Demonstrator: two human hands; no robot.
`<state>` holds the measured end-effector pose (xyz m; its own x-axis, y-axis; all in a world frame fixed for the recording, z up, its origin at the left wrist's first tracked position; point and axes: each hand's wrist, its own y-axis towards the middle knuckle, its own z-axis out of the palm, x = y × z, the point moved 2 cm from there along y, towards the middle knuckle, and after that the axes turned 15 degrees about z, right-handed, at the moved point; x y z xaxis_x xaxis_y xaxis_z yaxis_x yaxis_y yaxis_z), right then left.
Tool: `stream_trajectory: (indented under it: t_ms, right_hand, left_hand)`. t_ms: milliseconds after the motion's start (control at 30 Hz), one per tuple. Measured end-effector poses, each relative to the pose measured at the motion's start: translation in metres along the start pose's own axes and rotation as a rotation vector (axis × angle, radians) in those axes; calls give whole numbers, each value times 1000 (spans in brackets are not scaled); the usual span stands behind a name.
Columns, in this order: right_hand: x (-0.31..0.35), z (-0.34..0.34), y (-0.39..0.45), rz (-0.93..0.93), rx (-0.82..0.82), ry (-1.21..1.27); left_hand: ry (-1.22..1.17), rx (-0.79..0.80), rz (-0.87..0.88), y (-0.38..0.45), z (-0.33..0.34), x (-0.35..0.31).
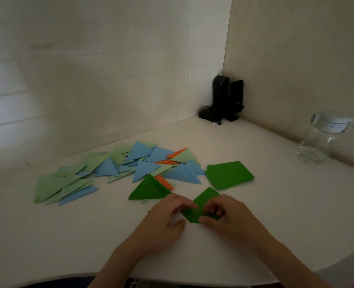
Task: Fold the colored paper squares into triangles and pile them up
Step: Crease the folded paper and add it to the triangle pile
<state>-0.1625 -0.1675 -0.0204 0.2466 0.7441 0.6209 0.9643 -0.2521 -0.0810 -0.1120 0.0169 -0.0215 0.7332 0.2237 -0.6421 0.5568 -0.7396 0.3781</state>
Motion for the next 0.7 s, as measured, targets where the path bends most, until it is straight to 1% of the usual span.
stream_trajectory:
  t_ms: [67,133,233,333,400,467,567,700]
  right_hand:
    - [1,6,0,-45,-33,-120]
    - [-1,7,2,-51,-24,-158]
    - [-1,1,2,-105,33,-90]
    - [2,-9,2,-152,98,12]
    - [1,-11,3,-198,100,20]
    - [-4,-8,5,-237,53,6]
    - [-13,-5,1,-293,-46,44]
    - [-20,-4,-5,-345,-58,-12]
  left_hand:
    - [0,-5,28,0,1,-3]
    - [16,-12,76,-2,3,-5]
    - [99,-28,126,-5,10,-4]
    - [261,-65,188,-4,15,-1]
    - [335,-90,208,-3,18,-3]
    - [401,-99,223,-3,20,-6]
    - [435,-100,210,-3,23,-10]
    - [350,-151,116,-1,25,-8]
